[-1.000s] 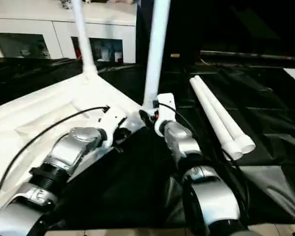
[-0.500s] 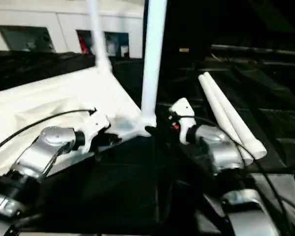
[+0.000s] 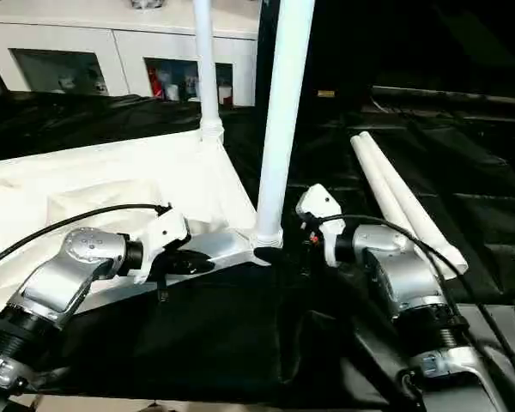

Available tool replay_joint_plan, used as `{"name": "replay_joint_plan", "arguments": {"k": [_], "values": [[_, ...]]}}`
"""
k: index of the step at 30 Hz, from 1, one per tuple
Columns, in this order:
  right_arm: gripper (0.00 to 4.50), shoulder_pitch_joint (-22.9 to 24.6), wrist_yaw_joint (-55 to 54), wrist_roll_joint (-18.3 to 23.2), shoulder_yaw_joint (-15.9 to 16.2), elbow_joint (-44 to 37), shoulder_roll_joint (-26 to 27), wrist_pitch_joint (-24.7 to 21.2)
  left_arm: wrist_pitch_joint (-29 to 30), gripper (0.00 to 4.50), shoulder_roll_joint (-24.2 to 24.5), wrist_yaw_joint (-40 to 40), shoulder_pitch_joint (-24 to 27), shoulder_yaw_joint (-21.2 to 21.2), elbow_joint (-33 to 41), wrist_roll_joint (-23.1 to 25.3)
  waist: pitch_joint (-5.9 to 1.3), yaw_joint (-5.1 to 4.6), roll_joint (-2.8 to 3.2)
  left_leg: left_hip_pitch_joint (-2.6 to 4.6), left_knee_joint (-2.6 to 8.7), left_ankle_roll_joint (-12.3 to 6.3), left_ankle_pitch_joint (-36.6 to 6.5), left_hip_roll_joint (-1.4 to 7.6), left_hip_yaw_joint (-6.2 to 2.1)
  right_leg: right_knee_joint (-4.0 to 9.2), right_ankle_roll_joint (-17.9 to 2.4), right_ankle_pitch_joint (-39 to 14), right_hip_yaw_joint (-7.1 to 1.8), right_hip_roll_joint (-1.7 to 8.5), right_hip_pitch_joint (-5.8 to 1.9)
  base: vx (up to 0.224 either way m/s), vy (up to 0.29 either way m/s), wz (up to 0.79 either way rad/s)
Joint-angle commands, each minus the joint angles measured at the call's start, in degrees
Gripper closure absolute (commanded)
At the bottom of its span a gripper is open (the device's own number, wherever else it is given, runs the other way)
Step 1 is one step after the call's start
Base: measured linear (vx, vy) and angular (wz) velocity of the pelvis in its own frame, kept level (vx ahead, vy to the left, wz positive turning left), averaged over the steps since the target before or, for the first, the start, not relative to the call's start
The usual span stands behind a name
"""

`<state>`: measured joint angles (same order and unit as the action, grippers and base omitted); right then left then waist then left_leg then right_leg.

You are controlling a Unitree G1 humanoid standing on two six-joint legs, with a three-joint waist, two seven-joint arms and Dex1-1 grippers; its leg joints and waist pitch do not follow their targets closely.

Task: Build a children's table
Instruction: Rotate leg to tighten

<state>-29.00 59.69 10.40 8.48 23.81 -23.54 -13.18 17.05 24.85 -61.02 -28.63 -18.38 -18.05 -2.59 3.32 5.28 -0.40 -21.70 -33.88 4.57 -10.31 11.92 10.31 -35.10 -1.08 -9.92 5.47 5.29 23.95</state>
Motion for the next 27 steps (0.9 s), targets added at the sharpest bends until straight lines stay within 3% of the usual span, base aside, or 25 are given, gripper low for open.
{"name": "replay_joint_plan", "arguments": {"k": [1,3,6,17,27], "values": [[0.05,-0.73,-0.96,-0.66,0.04,0.64,0.04,0.02,-2.06,4.50,-0.55,-2.12,-0.51,0.02,4.28,-2.11,-4.27,-0.10,-0.21,0.83,3.65,-2.23,-8.79,1.35,-0.15,3.96,-11.33,-11.32,-3.01,2.96,-3.51,0.000,0.000,0.00],[0.05,-0.97,-1.09,-1.13,0.59,1.47,0.32,-0.09,-1.97,4.50,-0.44,-2.41,-0.36,-0.07,4.66,-2.34,-4.40,0.04,-0.12,0.83,3.54,-2.71,-7.20,1.44,-0.13,3.48,-12.37,-7.94,-3.01,2.87,-3.57,0.000,0.000,0.00],[0.45,-1.18,-1.41,-1.60,1.02,2.37,0.67,0.16,-1.99,4.50,-0.40,-2.49,-0.28,-0.08,4.72,-2.28,-4.46,0.10,-0.07,0.74,3.45,-2.99,-6.58,1.37,-0.08,3.25,-13.02,-5.97,-3.00,2.80,-3.68,0.000,0.000,0.00],[1.47,-2.38,-2.26,-2.20,0.95,5.46,2.10,1.77,-1.75,4.50,-0.45,-2.46,-0.05,0.16,4.80,-1.70,-4.45,0.07,-0.16,0.74,3.34,-2.81,-7.44,1.32,-0.08,3.26,-12.66,-7.06,-3.05,2.93,-3.79,0.000,0.000,0.00],[1.74,-1.42,-1.82,-1.94,0.92,6.29,2.89,1.56,-1.41,4.50,-0.64,-2.06,0.11,0.33,4.38,-1.73,-4.50,-0.05,-0.18,0.70,3.22,-3.08,-7.07,1.28,-0.09,3.13,-12.98,-6.52,-3.01,2.89,-3.84,0.000,0.000,0.00]]}}
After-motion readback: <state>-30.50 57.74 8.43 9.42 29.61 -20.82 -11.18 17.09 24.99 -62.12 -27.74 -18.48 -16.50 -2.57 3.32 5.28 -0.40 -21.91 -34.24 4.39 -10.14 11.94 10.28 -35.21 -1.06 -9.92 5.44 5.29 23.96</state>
